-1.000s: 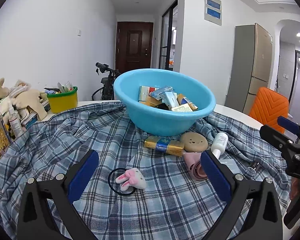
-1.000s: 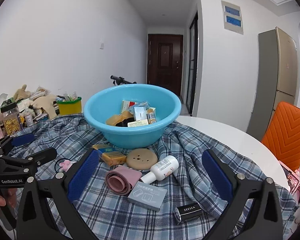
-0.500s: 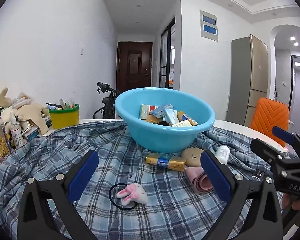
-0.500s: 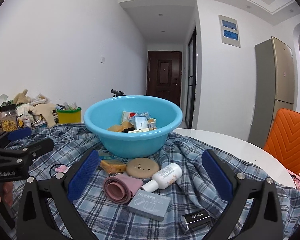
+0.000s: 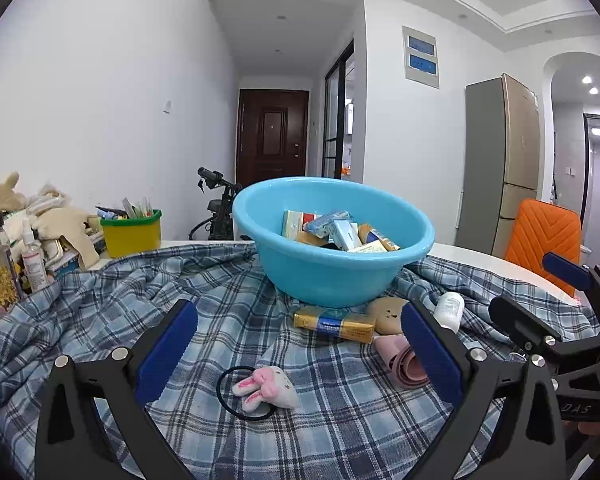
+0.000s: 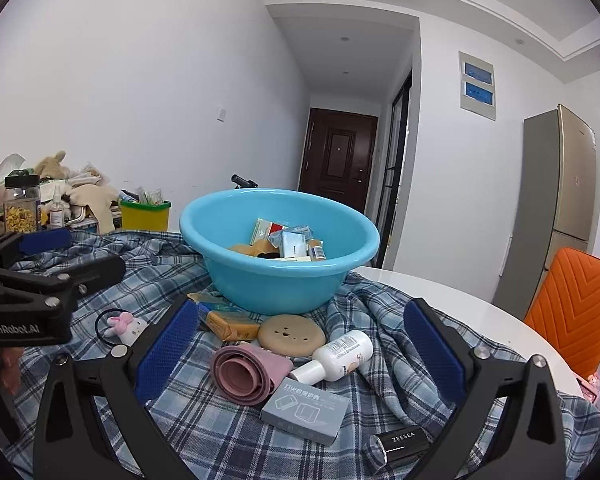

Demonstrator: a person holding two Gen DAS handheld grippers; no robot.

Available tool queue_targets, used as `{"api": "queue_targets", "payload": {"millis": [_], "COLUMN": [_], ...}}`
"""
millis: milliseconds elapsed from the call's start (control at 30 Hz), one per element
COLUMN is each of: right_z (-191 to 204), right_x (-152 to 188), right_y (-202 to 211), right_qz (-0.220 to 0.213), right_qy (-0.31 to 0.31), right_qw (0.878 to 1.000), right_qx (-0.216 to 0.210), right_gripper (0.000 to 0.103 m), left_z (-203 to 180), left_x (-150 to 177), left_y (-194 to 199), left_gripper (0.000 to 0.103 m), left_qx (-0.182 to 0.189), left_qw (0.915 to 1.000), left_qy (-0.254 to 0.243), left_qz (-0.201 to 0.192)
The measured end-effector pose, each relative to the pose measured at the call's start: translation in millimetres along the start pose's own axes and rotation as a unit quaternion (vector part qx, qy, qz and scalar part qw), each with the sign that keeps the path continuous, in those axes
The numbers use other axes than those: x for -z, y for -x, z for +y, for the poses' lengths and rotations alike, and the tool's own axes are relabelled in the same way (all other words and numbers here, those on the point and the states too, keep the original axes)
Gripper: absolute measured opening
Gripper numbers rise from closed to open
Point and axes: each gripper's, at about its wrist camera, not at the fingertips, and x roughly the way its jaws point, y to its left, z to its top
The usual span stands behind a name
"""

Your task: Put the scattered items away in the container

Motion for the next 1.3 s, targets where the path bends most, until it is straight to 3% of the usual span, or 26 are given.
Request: {"api": "queue_targets", "payload": {"millis": [200,367,633,1300], "right_z": [-9.6,-29.9,-31.9,-35.0], "right_x": [2.0,7.5,8.0,8.0], "right_y": [-6.3,-20.4,-17.3,-18.1], "right_qz": [0.015,0.054,0.052,0.053], "right_qy": [-0.023,-0.074,-0.080,-0.085], "right_qw": [1.000,0.996,0.995,0.995], "right_qx": [0.000,-0.011,0.023,0.028], "right_gripper": [0.102,0.102,0.103,0.103], "left_z": [3.9,-1.8,0.0,-0.3], "left_x": [3.3,4.0,4.1,4.5], "left_y": [-3.8,-1.1,-2.8,-3.2], "left_gripper": [0.103,0.103,0.103,0.103], "left_qx": [-0.004,-0.025,-0.056,-0.055], "left_qw": [1.0000,0.9996,0.9984,0.9985], "left_qy": [0.008,-0.008,-0.006,-0.007], "left_qz": [0.003,-0.005,-0.002,-0.002]}}
